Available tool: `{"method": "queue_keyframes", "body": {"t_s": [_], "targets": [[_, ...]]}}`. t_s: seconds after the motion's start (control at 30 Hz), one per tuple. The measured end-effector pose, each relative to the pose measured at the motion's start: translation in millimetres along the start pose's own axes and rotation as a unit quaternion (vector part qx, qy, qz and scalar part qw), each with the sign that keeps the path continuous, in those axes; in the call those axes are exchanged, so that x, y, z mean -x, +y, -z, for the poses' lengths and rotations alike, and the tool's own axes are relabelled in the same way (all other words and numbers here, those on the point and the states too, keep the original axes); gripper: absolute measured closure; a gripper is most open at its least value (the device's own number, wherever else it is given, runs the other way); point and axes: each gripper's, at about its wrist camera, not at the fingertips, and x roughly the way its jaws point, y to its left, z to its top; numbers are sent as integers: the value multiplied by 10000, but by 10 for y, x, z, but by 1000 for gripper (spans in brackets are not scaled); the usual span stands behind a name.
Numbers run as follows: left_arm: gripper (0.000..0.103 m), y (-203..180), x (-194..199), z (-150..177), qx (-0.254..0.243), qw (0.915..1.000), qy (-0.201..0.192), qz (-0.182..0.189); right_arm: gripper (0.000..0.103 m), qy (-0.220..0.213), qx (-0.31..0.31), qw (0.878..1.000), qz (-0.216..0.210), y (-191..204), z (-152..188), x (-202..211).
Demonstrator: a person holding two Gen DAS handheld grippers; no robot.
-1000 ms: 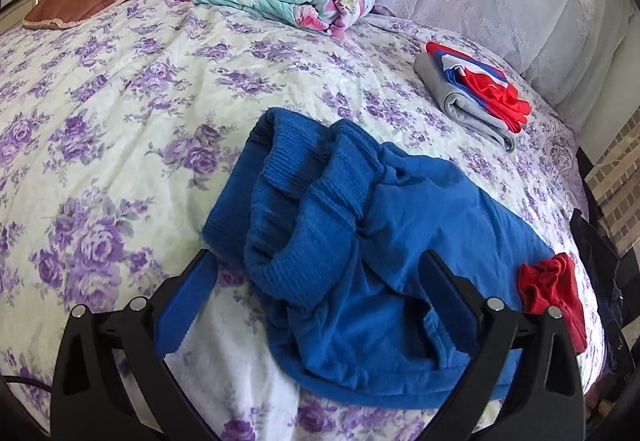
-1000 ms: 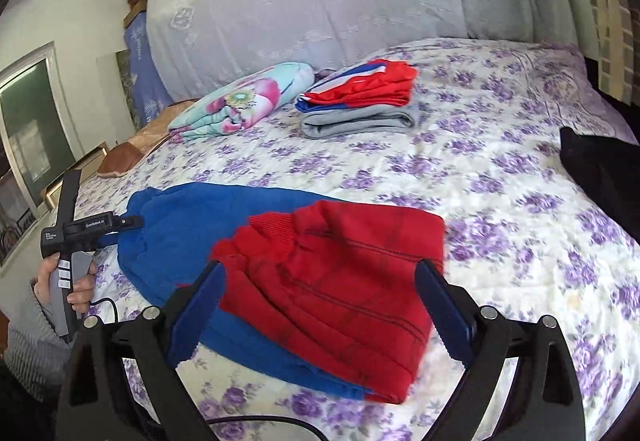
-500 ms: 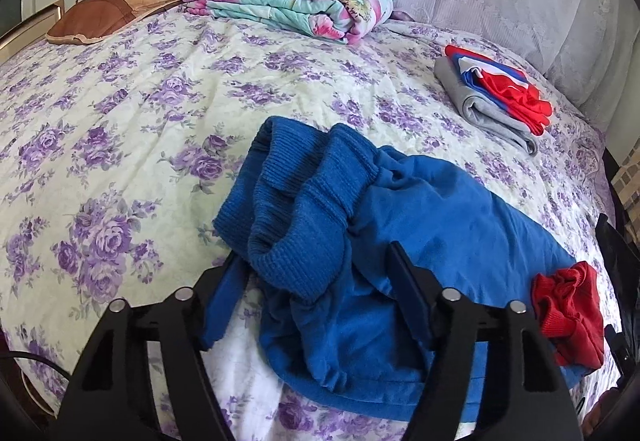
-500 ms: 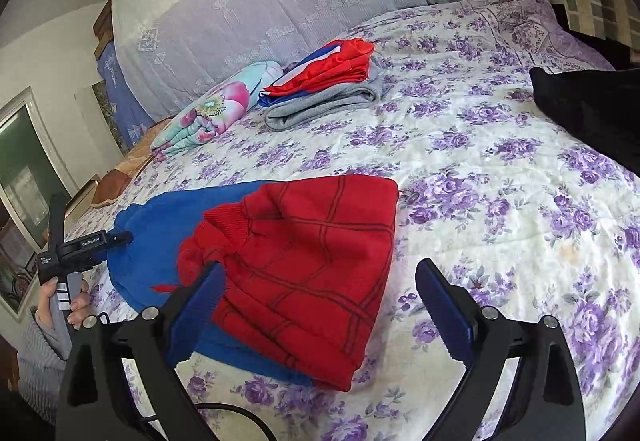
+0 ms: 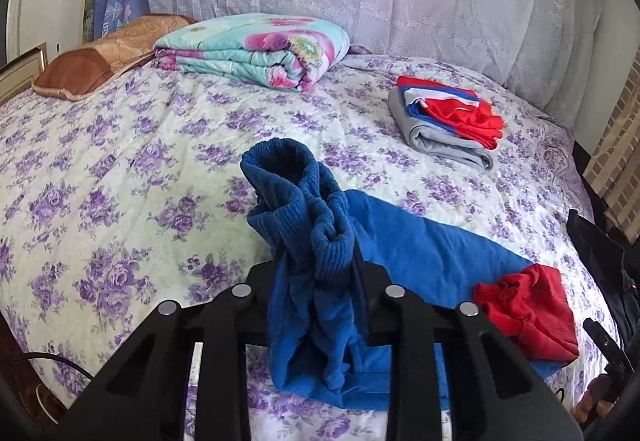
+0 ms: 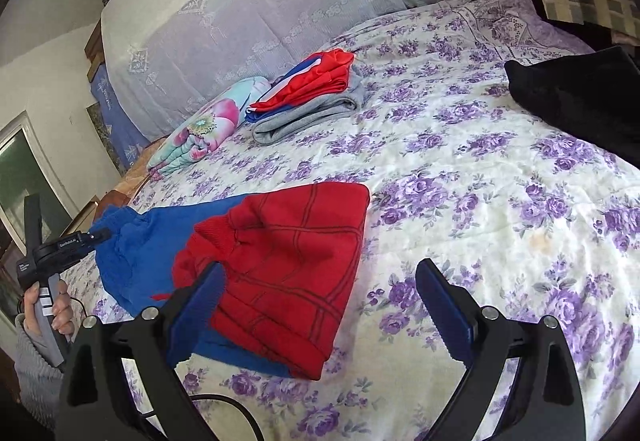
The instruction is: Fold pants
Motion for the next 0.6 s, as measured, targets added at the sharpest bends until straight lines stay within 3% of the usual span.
{"method": "queue_keyframes", "body": {"t_s": [0.3, 0.4, 0.6], "targets": [[77, -997, 373, -203, -1164, 9910, -482, 458, 7, -163, -172, 9997, -11, -113, 24, 112], [77, -1438, 433, -169, -1623, 9826, -548, 723, 7, -265, -254, 9993, -4, -171, -2, 188], [78, -2362, 409, 165, -2545, 9555, -432, 1428, 7, -516, -322, 9980, 196, -316, -88, 344]]}}
